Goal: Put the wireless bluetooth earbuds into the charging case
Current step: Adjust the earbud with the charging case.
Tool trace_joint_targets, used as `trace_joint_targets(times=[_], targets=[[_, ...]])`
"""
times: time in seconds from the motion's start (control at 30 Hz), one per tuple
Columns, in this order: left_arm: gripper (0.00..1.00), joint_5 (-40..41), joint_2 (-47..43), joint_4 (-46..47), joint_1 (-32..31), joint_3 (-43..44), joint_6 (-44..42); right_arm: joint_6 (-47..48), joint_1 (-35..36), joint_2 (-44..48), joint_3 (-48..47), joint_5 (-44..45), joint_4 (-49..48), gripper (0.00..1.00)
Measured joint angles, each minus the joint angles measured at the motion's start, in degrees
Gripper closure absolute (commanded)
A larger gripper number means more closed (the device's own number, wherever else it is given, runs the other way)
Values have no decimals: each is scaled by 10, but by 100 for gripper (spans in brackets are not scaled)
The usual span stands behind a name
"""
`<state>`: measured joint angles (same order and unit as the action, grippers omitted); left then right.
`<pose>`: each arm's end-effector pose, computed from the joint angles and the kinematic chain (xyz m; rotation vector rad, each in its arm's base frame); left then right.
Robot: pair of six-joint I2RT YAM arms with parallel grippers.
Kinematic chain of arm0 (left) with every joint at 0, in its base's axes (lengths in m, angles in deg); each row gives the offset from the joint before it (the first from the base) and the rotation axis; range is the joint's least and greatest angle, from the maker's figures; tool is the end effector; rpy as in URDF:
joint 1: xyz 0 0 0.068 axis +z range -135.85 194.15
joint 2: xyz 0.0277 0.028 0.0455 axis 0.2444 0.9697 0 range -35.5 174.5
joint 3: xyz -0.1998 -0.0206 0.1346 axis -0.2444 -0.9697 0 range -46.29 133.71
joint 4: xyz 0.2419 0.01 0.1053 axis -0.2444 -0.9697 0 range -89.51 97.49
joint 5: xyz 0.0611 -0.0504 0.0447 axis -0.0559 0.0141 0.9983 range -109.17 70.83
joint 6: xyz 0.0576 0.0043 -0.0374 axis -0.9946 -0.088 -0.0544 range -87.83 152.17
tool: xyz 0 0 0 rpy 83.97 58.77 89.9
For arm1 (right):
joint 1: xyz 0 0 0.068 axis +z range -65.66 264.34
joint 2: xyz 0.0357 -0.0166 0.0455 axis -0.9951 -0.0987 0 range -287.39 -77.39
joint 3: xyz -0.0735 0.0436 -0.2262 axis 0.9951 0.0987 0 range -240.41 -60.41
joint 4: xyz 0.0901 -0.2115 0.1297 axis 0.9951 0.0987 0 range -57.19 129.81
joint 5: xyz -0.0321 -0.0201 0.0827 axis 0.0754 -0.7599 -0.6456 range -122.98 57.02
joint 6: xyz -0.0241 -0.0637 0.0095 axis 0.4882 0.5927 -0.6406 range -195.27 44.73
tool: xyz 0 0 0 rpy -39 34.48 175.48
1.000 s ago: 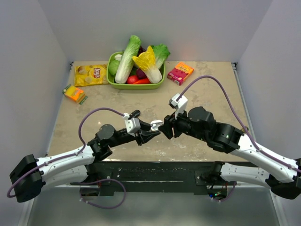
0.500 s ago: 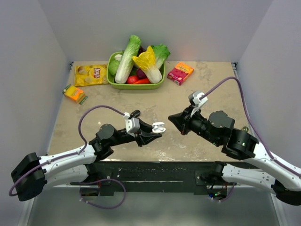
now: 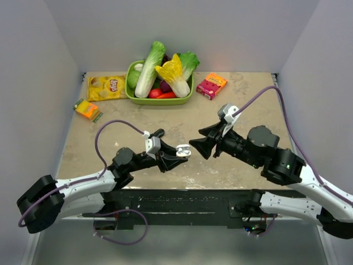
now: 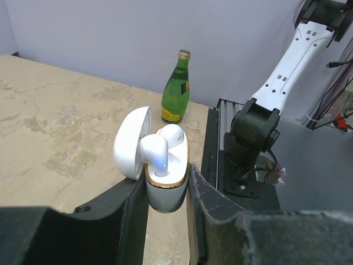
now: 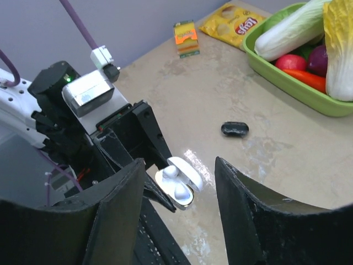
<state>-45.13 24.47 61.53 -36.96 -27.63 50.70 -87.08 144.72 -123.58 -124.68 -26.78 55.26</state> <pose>0.1384 -0.2104 0.2230 0.8042 1.2686 -1.3039 0.1068 0.1755 0.4049 -0.6282 1.6014 0.8626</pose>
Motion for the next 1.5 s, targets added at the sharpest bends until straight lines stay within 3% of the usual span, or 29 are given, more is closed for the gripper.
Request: trace_joint_targets(times=[0.03,0.17,0.4,0.77,1.5], targets=[[100,-3,3,8,3,-2,3,0,0,-4,3,0,2,48],[100,-16,17,10,9,-2,5,-14,0,-23,-1,18,25,55],[100,-19,51,-75,9,57,-15,-54,0,-116,-63,38,97,48],[100,-9,110,-160,9,117,-40,-118,0,-121,-56,60,139,46],[100,18,106,-195,9,126,-68,-196,0,-143,0,86,122,54]])
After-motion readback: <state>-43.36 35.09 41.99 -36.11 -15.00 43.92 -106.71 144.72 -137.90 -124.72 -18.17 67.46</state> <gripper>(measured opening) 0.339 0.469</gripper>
